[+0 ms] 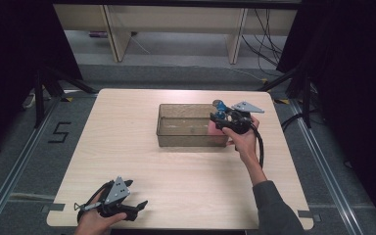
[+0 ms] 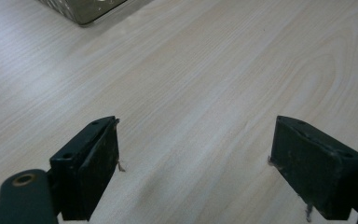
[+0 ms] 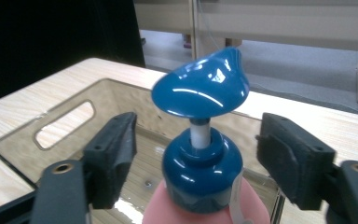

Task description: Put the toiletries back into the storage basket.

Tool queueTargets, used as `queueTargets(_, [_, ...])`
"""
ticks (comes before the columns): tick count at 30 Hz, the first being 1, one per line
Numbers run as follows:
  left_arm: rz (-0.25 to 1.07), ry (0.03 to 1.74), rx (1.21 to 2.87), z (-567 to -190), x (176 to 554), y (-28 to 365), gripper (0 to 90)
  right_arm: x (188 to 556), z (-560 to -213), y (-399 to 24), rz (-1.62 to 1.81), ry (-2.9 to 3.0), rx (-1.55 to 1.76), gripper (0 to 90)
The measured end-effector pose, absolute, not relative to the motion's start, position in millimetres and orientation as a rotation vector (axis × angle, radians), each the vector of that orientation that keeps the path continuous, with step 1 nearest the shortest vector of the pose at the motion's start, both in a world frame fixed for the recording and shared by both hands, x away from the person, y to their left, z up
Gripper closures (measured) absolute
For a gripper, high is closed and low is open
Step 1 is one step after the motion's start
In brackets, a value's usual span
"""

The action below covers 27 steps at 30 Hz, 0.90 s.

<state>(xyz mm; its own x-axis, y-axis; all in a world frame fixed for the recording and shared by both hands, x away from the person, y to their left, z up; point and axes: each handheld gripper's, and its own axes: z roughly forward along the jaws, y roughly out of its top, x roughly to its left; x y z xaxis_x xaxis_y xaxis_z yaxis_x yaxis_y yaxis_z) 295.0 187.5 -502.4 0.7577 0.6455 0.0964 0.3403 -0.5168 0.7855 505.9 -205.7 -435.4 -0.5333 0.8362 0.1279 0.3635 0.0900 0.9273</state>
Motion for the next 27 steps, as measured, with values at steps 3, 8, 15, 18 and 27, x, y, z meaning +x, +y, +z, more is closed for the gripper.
queueTargets(3, [0.49,0.734,2.149,-502.6,295.2,187.5,14.8,499.7,-431.5,-210.2,1.455,1.926,1.176,24.9])
queueTargets(8, [0.493,0.729,2.147,-502.3,295.1,187.7,14.8,488.8,-427.1,-216.8,1.45,1.919,1.174,22.7])
queueTargets(15, [0.493,0.73,2.15,-501.8,295.0,187.8,14.8,476.1,-423.7,-221.1,1.457,1.924,1.206,21.8])
queueTargets(18, [0.492,0.743,2.141,-502.2,294.1,187.6,14.8,473.7,-422.6,-223.2,1.467,1.913,1.195,21.8])
queueTargets(27, [0.498,0.738,2.125,-501.9,295.1,187.6,14.8,468.2,-421.8,-222.7,1.463,1.929,1.173,22.3])
